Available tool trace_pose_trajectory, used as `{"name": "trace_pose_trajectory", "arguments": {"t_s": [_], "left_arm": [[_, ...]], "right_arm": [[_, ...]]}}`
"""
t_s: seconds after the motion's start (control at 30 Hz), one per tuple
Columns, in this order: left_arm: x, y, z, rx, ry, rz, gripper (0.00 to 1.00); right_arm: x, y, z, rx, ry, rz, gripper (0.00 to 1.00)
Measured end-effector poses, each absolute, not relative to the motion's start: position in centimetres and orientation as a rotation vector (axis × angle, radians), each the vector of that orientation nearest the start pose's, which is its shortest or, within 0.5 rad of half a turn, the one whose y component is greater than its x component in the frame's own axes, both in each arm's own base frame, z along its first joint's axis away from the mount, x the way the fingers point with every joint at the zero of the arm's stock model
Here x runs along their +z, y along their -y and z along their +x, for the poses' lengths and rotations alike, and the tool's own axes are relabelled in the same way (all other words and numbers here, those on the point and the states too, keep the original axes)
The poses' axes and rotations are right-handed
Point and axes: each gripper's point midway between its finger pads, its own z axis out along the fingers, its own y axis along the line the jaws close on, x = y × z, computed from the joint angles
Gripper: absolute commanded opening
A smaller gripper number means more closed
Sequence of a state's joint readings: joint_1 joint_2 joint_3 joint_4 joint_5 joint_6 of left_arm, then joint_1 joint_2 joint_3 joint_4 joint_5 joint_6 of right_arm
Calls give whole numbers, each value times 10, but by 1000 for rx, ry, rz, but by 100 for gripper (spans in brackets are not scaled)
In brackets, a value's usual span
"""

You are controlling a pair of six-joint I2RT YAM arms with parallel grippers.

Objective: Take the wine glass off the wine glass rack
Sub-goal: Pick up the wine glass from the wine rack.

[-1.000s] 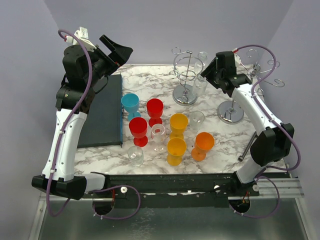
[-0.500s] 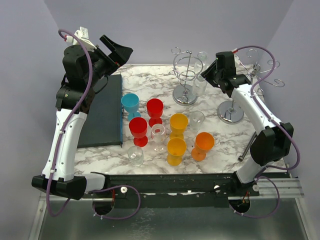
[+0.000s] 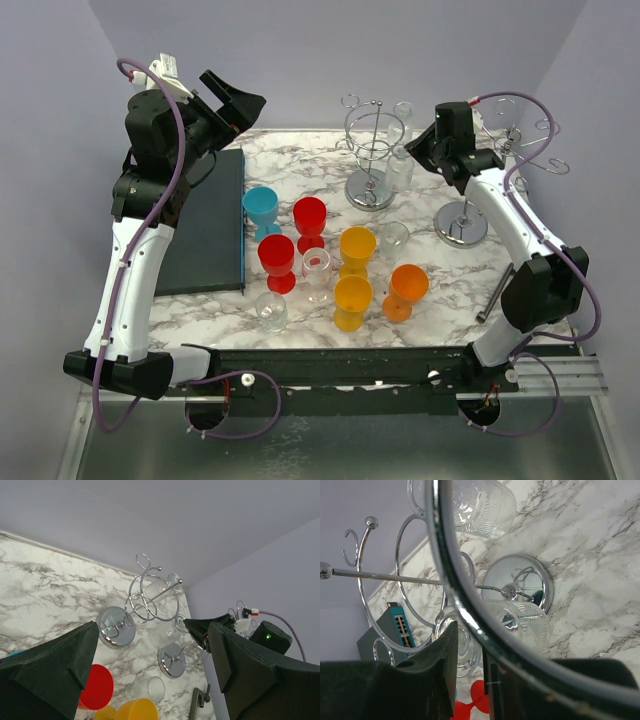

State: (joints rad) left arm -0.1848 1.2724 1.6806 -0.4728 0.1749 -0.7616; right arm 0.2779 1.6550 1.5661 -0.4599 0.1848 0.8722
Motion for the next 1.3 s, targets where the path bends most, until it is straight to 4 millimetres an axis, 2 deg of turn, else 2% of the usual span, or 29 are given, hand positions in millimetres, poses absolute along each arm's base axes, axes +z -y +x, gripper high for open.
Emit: {"name": "trace_pose_trajectory", "arguments": {"t_s": [0.17, 0.53, 0.8, 1.07, 1.3], "left_arm": [[472, 128, 365, -859, -1670, -349, 99], [469, 128, 366, -858, -1677, -352, 99], [469, 128, 366, -858, -1677, -352, 99], [468, 129, 367, -857, -1681, -353, 99], [467, 128, 367, -857, -1682, -354, 99]], "right_arm": [[259, -134, 472, 491, -2019, 736, 19], [253, -135, 464, 506, -2034, 738, 42], [255, -138, 462, 530, -2031, 734, 46], [257, -141, 463, 557, -2018, 738, 39], [258, -141, 462, 563, -2017, 743, 26]]}}
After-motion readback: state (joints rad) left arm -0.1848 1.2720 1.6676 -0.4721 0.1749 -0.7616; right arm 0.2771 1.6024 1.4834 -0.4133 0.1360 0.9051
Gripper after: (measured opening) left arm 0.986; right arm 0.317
